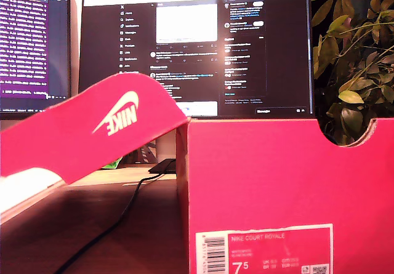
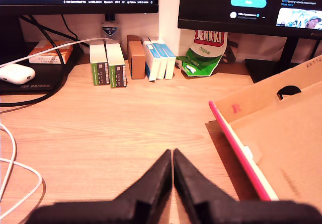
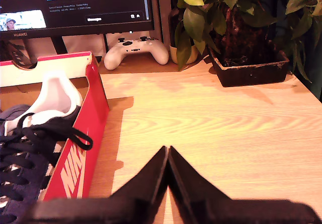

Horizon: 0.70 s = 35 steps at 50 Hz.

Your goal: Close the red shoebox by pushing the lid with your left arm and holding the box in place with your right arm

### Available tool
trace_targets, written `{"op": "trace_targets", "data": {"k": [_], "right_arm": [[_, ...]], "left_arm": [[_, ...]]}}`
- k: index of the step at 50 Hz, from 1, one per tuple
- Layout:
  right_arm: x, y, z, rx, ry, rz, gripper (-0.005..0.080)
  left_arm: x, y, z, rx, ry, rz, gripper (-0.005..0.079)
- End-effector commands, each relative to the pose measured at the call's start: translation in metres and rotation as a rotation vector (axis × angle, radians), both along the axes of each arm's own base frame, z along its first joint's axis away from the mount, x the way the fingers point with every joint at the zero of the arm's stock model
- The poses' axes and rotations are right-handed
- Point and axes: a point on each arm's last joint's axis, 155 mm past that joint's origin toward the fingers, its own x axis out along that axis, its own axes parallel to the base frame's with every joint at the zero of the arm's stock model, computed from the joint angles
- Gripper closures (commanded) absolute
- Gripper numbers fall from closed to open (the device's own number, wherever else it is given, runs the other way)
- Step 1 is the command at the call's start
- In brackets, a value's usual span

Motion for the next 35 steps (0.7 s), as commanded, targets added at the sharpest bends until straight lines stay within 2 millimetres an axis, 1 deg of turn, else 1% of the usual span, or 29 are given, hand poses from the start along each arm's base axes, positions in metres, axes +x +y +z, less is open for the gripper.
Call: {"op": "trace_targets", "data": {"k": [1,30,35], "right_arm": [[0.0009,0.0018,-0.0095,0.001,0.015,0.007,0.0764],[0.001,0.0019,-0.0094,0.002,0.015,0.007,0.0764],[0.001,0.0025,-0.0093,0.006,0.014,0.009,0.0764]], "left_arm": [[-0.0007,-0.0009,-0.0187,0.015,0.044,-0.006,0.0759],[-0.0006,-0.001,-0.0186,0.014,0.044,-0.007,0.0759],[-0.0006,-0.0016,-0.0183,-0.018,0.044,-0.004,0.0759]]}}
